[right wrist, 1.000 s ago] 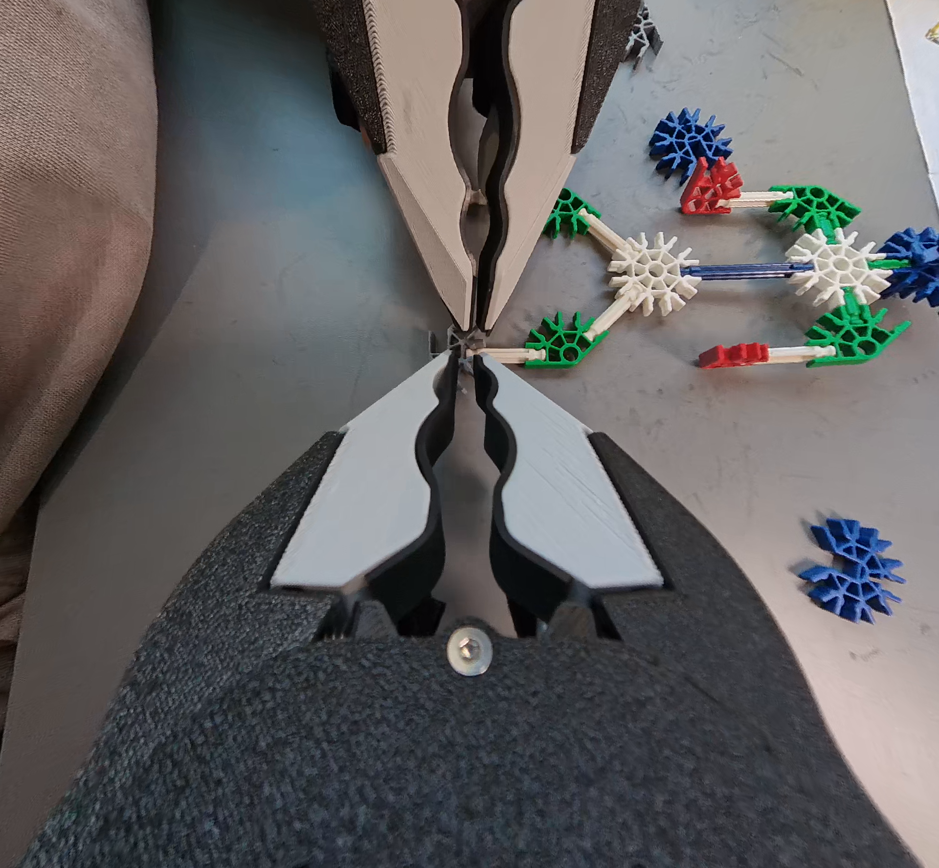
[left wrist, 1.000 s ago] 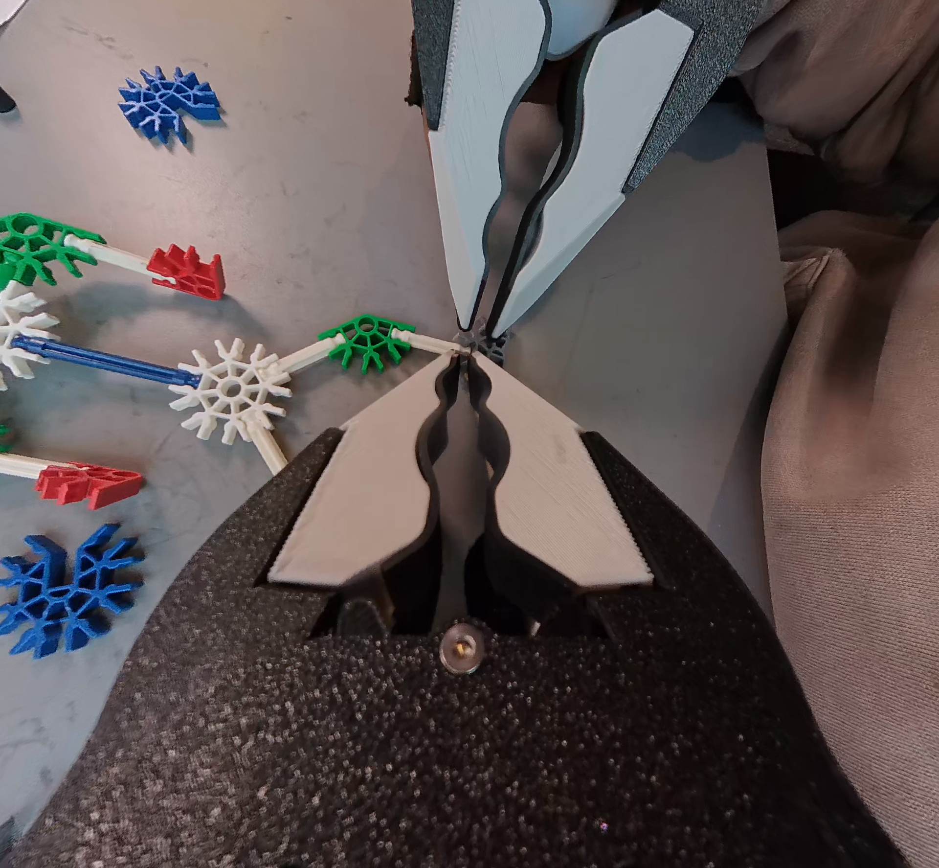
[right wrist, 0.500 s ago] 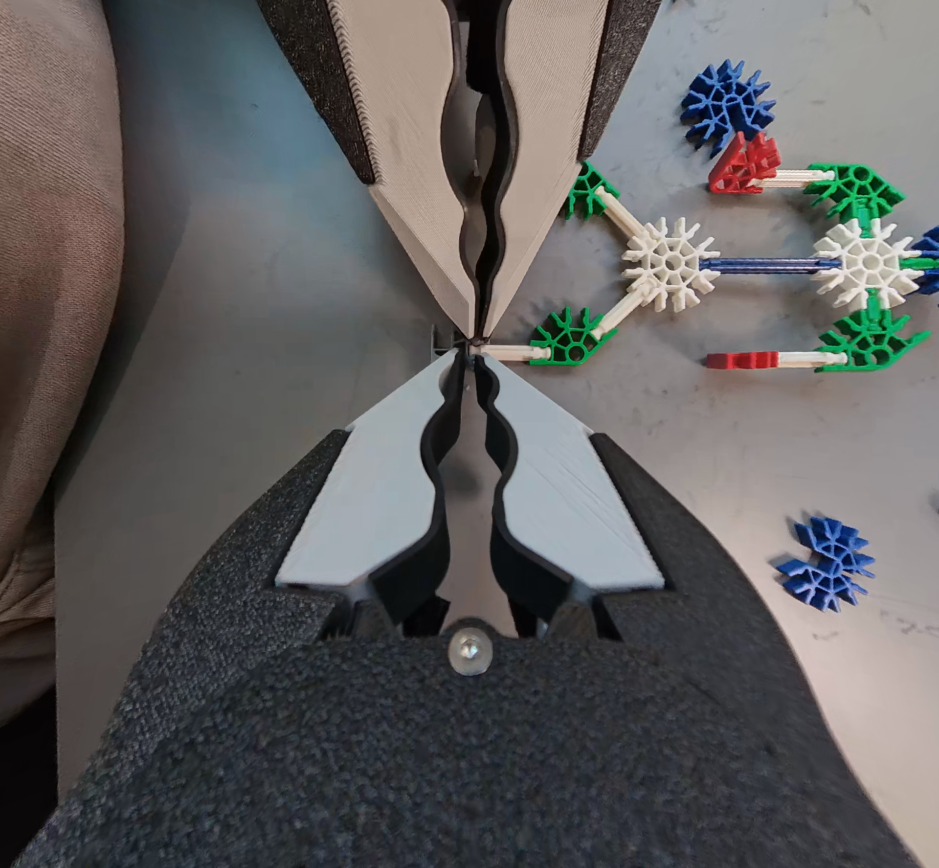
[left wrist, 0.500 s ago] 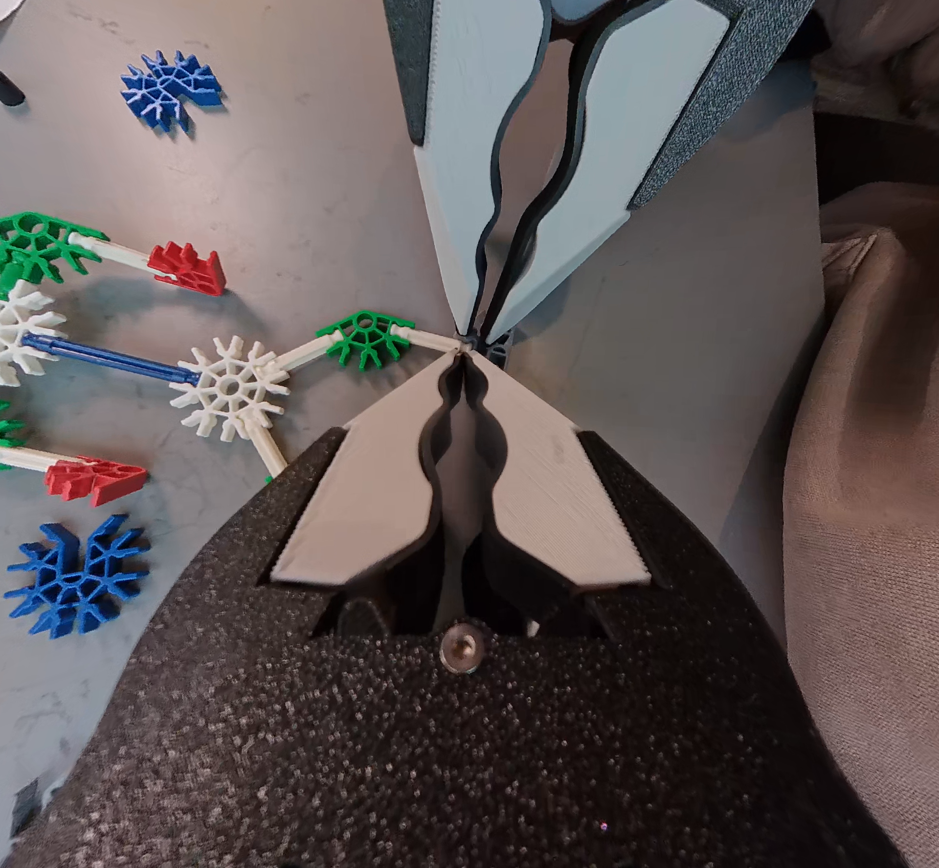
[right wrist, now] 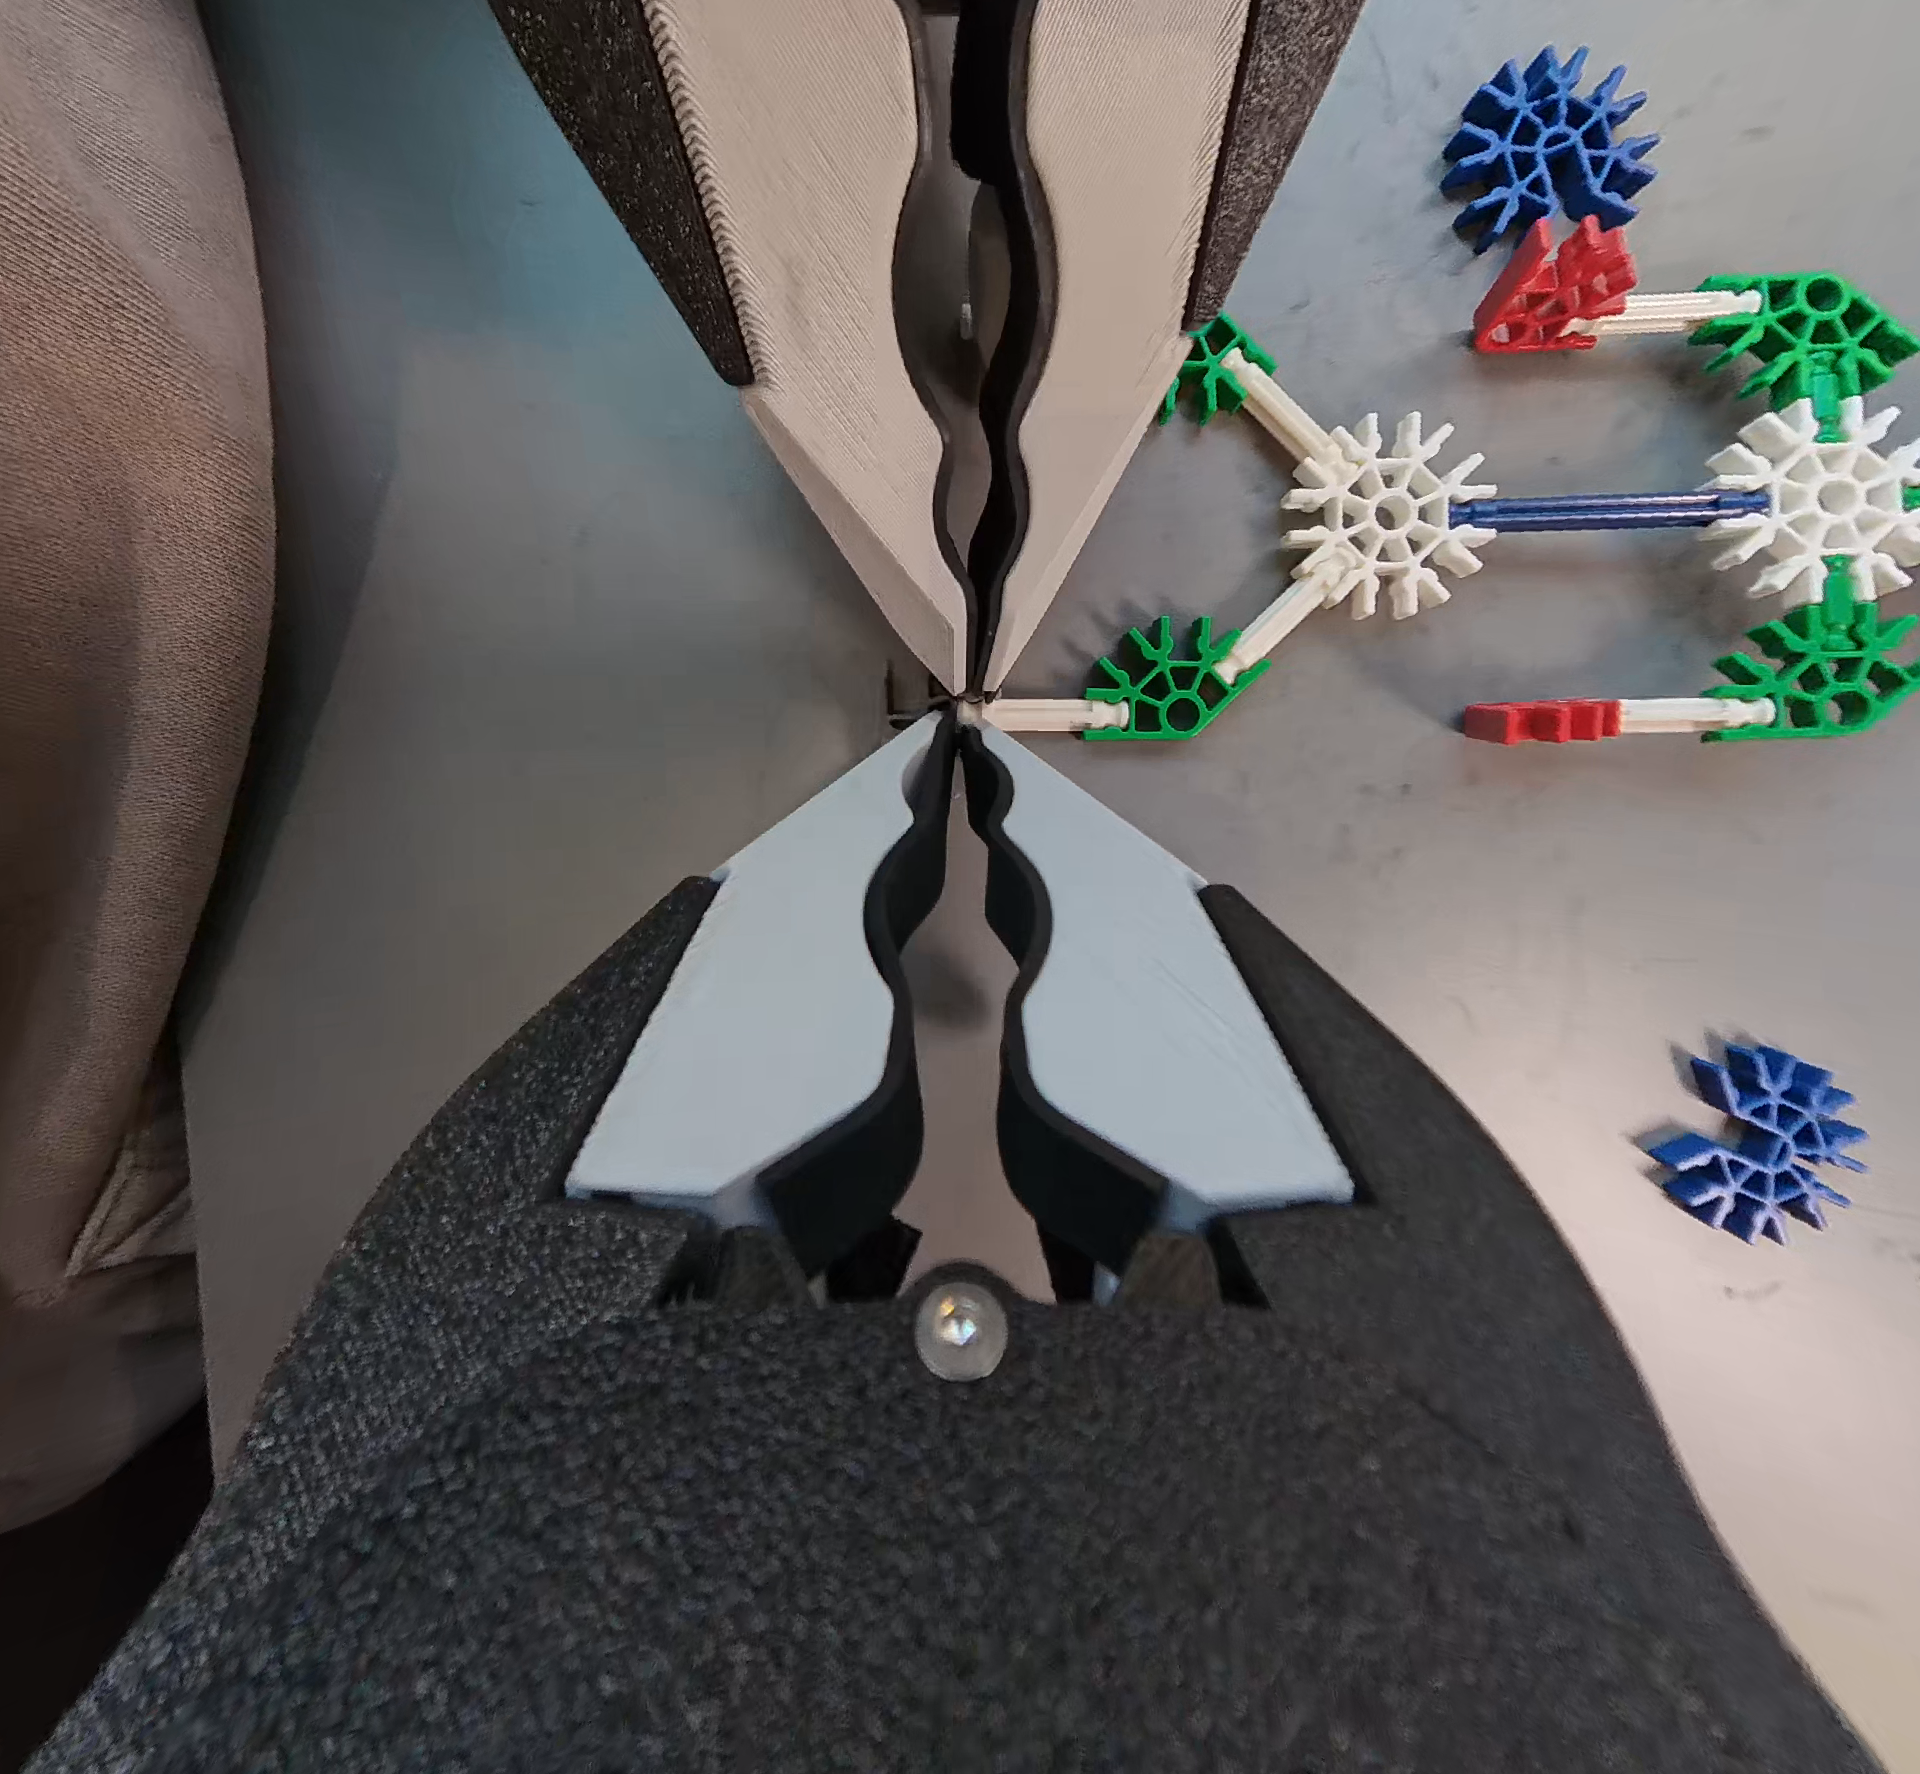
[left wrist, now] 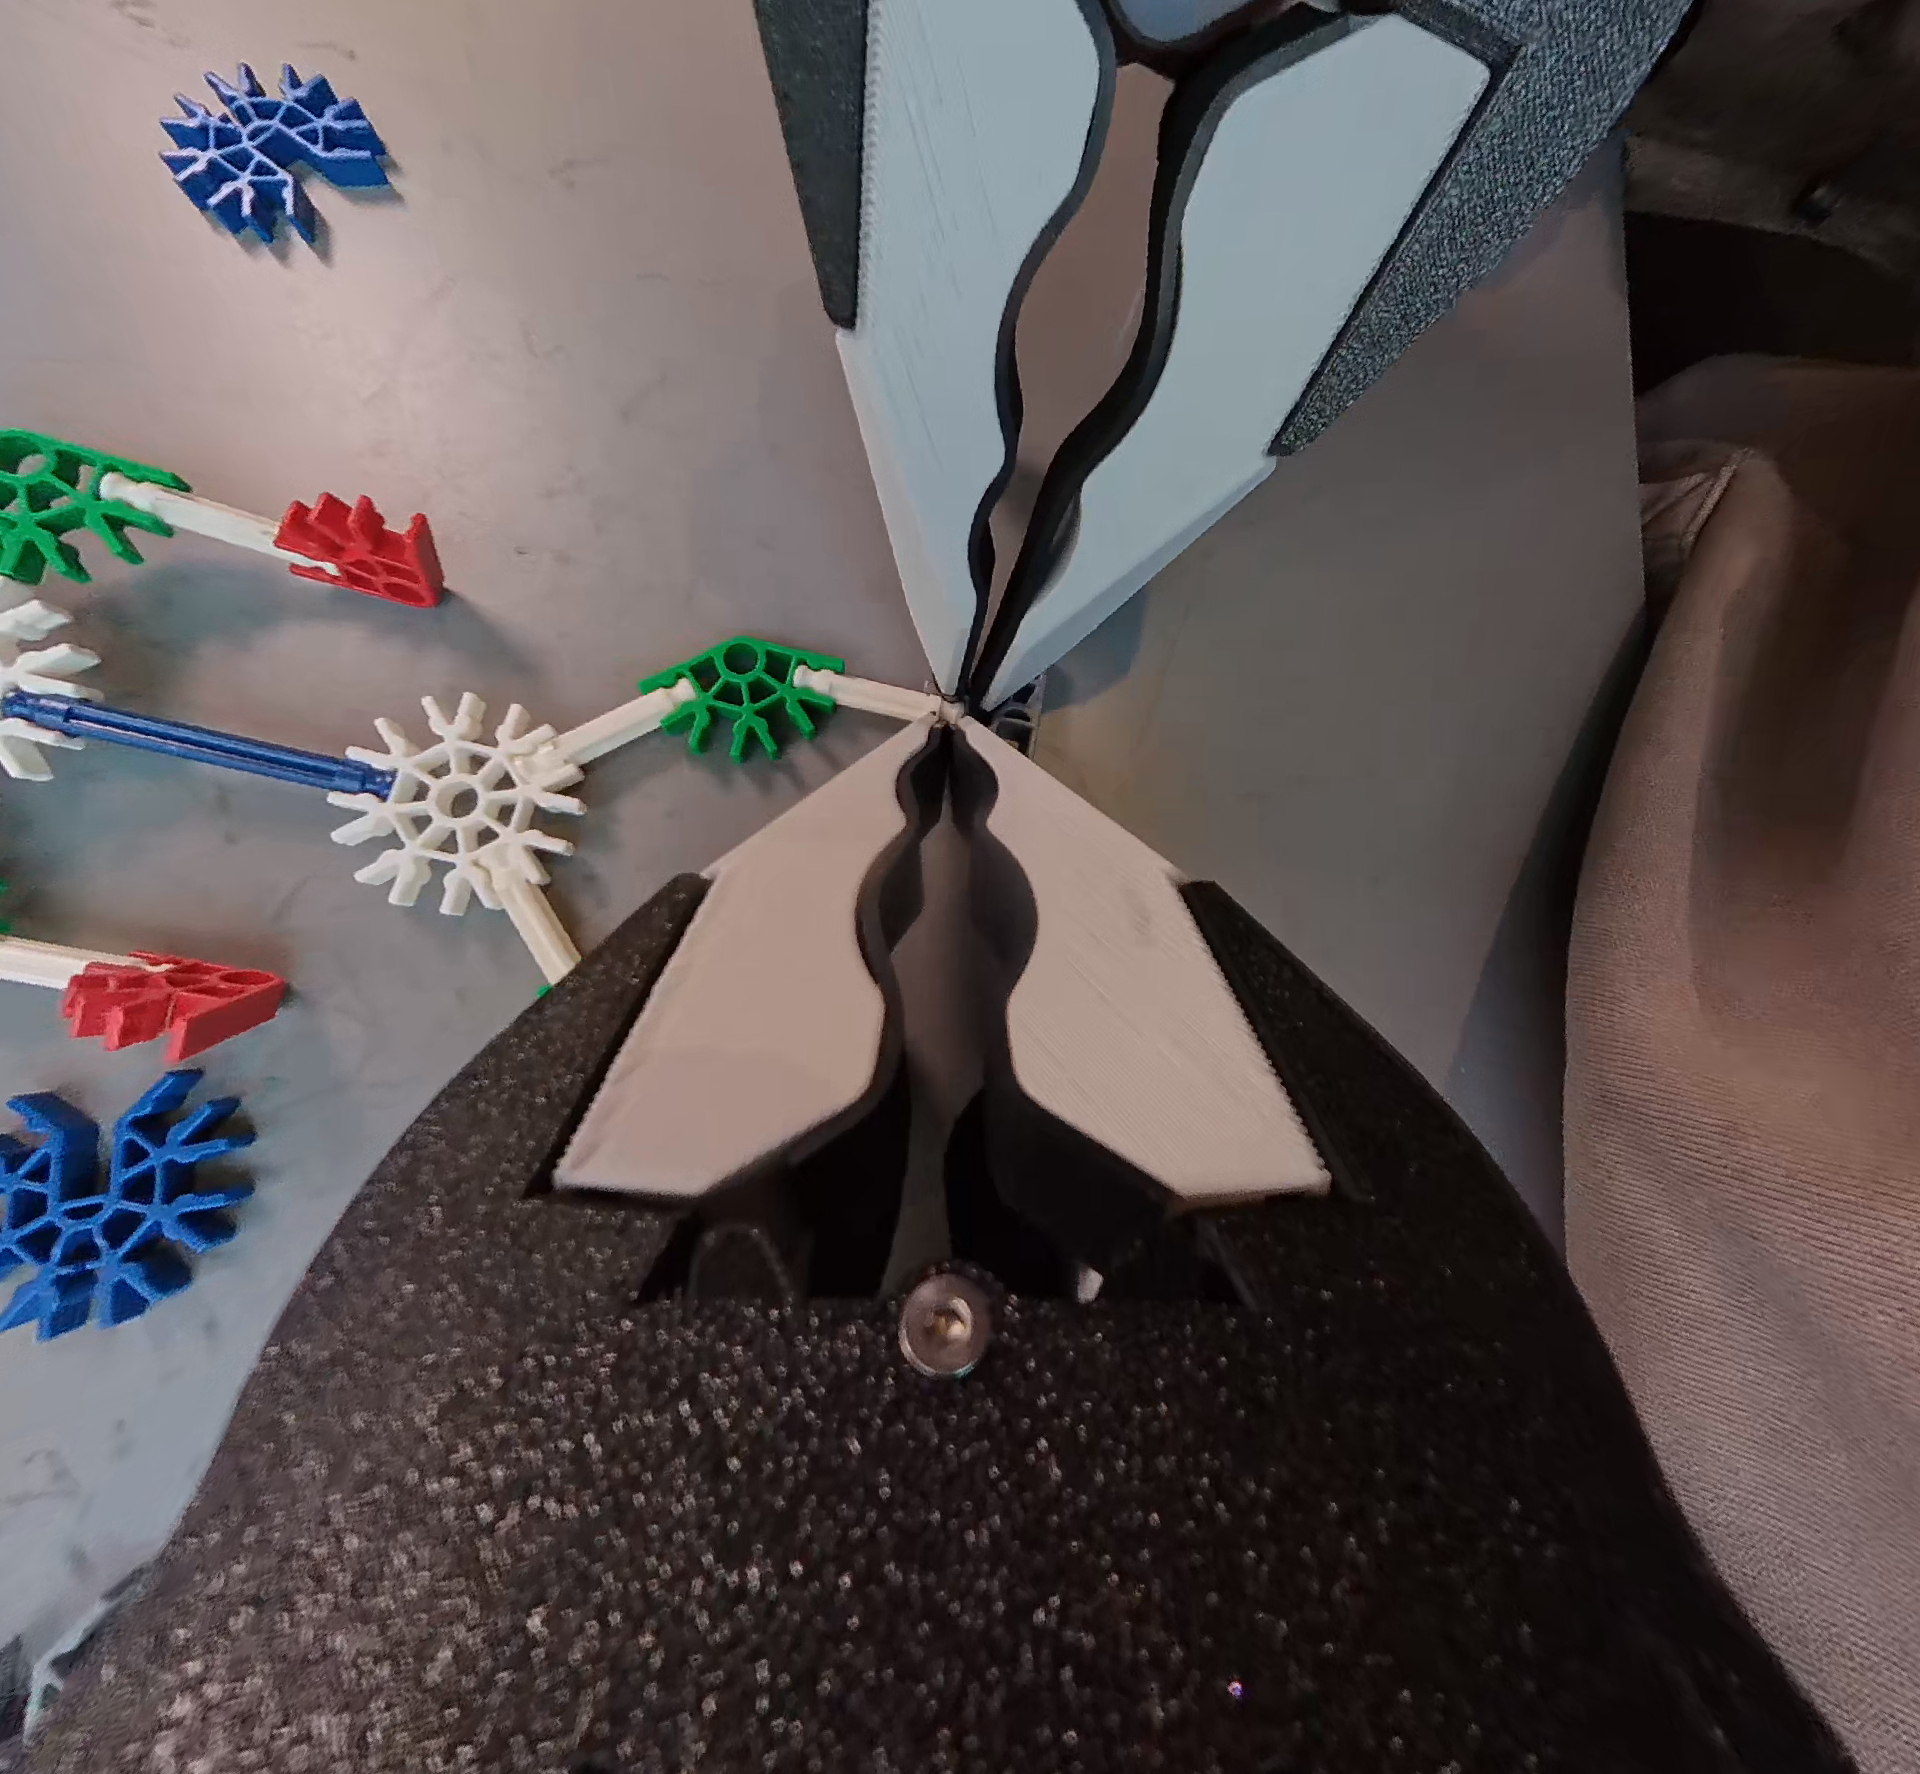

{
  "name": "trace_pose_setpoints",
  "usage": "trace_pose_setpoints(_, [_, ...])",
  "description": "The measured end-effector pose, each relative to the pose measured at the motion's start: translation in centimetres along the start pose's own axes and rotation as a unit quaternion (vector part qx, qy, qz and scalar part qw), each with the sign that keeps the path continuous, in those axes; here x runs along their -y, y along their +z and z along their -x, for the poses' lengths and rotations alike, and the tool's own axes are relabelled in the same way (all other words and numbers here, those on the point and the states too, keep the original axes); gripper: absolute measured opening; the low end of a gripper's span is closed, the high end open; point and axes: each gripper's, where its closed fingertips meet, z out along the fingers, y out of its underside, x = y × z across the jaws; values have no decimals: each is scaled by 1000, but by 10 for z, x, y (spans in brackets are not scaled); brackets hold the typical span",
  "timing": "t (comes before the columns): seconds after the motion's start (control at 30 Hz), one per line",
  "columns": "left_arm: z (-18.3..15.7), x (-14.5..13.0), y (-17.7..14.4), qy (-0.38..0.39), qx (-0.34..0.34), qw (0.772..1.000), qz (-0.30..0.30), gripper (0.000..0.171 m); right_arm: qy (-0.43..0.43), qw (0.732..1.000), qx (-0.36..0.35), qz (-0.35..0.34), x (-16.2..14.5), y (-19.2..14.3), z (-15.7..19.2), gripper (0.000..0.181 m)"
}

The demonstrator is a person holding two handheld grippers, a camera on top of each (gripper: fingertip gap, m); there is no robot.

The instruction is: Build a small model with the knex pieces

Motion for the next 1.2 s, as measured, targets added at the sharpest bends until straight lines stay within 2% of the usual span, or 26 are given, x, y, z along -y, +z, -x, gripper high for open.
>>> trace_pose_setpoints(0.07, [1,-1,-3,-12,-11,1000,-3,0,9,1000,2,-22,2,0,0,1])
trace_pose_setpoints(0.13, [8,2,-10,-18,-4,1000,-13,0,18,999,-1,-40,0,-3,-2,11])
trace_pose_setpoints(0.3, [32,11,-32,-45,13,997,-54,9,42,997,-8,-63,-7,-12,-5,22])
trace_pose_setpoints(0.4, [39,9,-34,-52,10,997,-56,11,48,995,10,-85,-1,-12,3,25])
trace_pose_setpoints(0.53, [32,6,-29,-31,-2,998,-46,12,35,997,7,-70,-3,-3,7,31])
trace_pose_setpoints(0.63, [24,3,-24,-15,-13,999,-37,12,28,997,1,-69,-1,0,6,29])
trace_pose_setpoints(0.73, [18,1,-20,-1,-21,999,-28,12,10,999,-11,-52,-4,2,4,20])
trace_pose_setpoints(0.9, [26,3,-27,-5,-10,999,-37,12,16,999,-14,-49,-7,0,-3,20])
trace_pose_setpoints(1.07, [65,4,-55,-21,59,996,-57,12,13,999,-18,-40,-17,-6,-10,20])
trace_pose_setpoints(1.2, [108,-12,-85,-35,155,986,-44,12,15,999,-23,-47,-22,-19,-19,29])
